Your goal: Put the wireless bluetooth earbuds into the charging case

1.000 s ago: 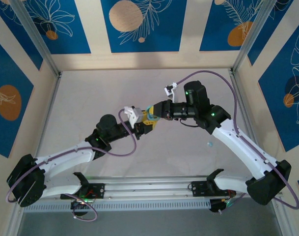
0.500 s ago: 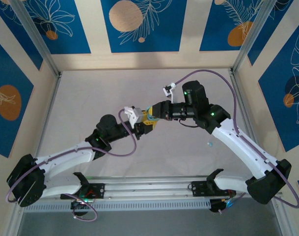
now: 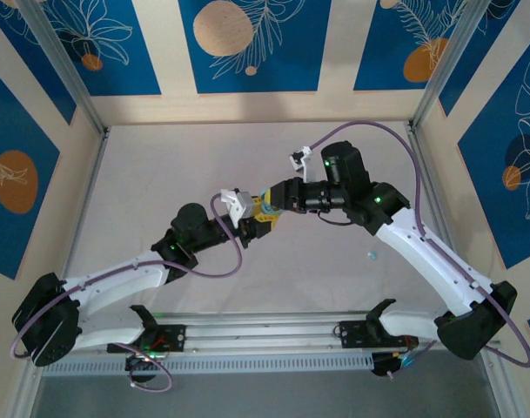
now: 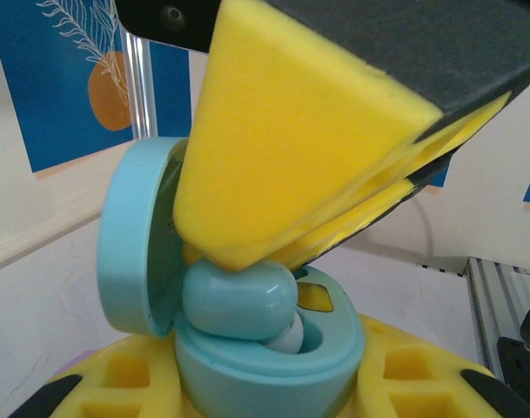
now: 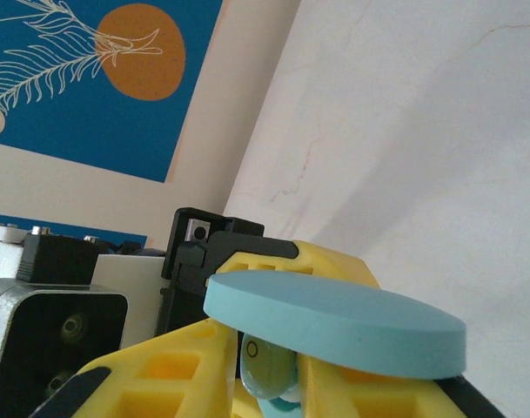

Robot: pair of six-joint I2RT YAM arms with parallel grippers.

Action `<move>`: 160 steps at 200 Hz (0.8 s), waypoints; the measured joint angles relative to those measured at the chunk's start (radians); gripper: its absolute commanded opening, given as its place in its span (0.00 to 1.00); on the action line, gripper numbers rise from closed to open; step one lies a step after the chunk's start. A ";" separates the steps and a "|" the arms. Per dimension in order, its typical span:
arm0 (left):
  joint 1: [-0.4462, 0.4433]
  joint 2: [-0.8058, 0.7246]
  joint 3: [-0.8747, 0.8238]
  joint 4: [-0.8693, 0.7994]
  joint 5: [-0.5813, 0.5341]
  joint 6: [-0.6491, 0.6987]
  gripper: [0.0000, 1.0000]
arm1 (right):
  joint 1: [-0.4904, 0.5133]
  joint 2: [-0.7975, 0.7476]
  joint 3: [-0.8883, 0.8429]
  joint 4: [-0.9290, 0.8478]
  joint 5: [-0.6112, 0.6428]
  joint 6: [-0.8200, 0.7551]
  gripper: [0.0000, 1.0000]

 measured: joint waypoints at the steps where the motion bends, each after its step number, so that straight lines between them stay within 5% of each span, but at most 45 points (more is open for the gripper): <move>1: 0.000 0.000 0.000 0.000 0.000 0.000 0.31 | 0.000 0.000 0.001 -0.001 0.000 0.000 0.28; 111: 0.000 -0.013 0.000 -0.009 -0.043 0.004 0.31 | 0.000 0.006 0.051 -0.110 -0.027 -0.021 0.33; 160: 0.000 -0.043 0.000 0.000 -0.045 0.005 0.31 | -0.010 -0.125 0.032 -0.096 -0.011 -0.034 0.32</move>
